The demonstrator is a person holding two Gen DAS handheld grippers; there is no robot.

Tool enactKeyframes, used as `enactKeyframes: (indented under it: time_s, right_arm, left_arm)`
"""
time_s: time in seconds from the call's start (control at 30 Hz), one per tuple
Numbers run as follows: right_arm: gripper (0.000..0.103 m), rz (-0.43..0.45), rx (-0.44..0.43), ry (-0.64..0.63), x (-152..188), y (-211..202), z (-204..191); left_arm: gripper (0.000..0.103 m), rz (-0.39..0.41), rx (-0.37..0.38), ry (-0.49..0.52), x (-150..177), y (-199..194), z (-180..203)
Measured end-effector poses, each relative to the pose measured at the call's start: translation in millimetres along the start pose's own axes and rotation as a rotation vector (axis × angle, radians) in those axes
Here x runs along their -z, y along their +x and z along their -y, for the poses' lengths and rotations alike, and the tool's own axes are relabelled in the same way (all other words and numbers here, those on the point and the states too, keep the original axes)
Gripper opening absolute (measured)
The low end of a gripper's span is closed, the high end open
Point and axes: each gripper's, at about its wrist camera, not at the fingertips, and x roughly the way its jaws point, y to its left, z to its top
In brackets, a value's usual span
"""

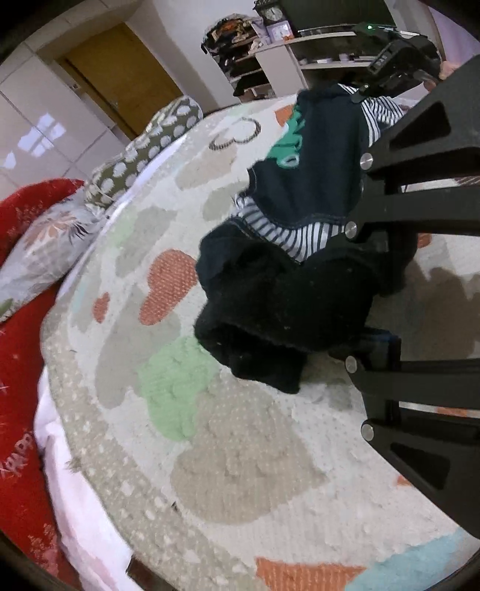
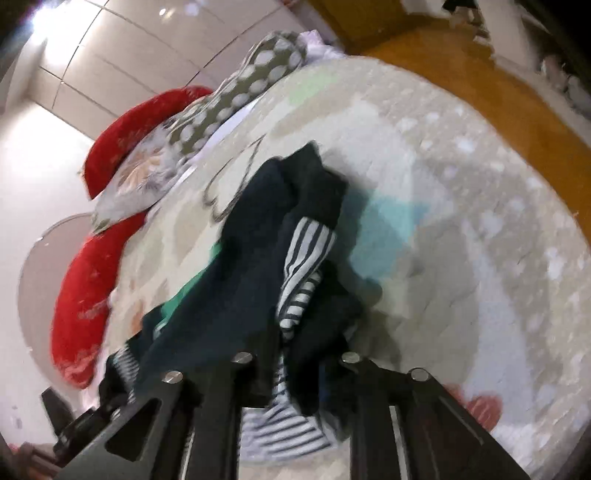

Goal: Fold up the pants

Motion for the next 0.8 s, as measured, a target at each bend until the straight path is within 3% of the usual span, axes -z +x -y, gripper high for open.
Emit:
enactKeyframes:
  time_s: [0.23, 0.33, 0.43, 0.5, 0.53, 0.6, 0.67, 0.8]
  right_arm:
    - [0.013, 0.025, -0.078, -0.122, 34.1, -51.5, -25.8]
    - [0.013, 0.015, -0.087, -0.181, 61.3, -63.6, -24.0]
    - [0.014, -0.013, -0.022, -0.198, 84.7, -57.8, -10.8]
    - [0.018, -0.048, 0.073, -0.180, 97.5, -47.0, 4.1]
    - [0.019, -0.046, 0.061, -0.156, 102.0, -47.9, 9.9]
    - [0.028, -0.019, 0.022, -0.110, 104.5, -59.7, 17.8]
    - [0.051, 0.011, -0.013, -0.071, 105.8, -74.6, 21.6]
    - [0.057, 0.106, -0.076, -0.076, 112.2, -107.8, 9.1]
  left_arm:
    - [0.025, 0.083, 0.039, 0.009, 22.0, -64.2, -18.8]
    - [0.031, 0.077, 0.006, 0.004, 37.2, -68.3, -40.0]
    - [0.036, 0.052, -0.073, -0.018, 51.3, -59.1, -59.9]
    - [0.039, 0.019, -0.038, -0.075, 60.2, -60.3, -77.1]
    - [0.043, 0.022, -0.013, -0.101, 62.2, -65.8, -84.3]
    - [0.050, 0.055, 0.010, -0.132, 64.4, -82.3, -93.8]
    - [0.058, 0.101, 0.015, -0.140, 66.1, -99.9, -96.9]
    - [0.064, 0.138, 0.066, -0.135, 69.2, -120.4, -93.5]
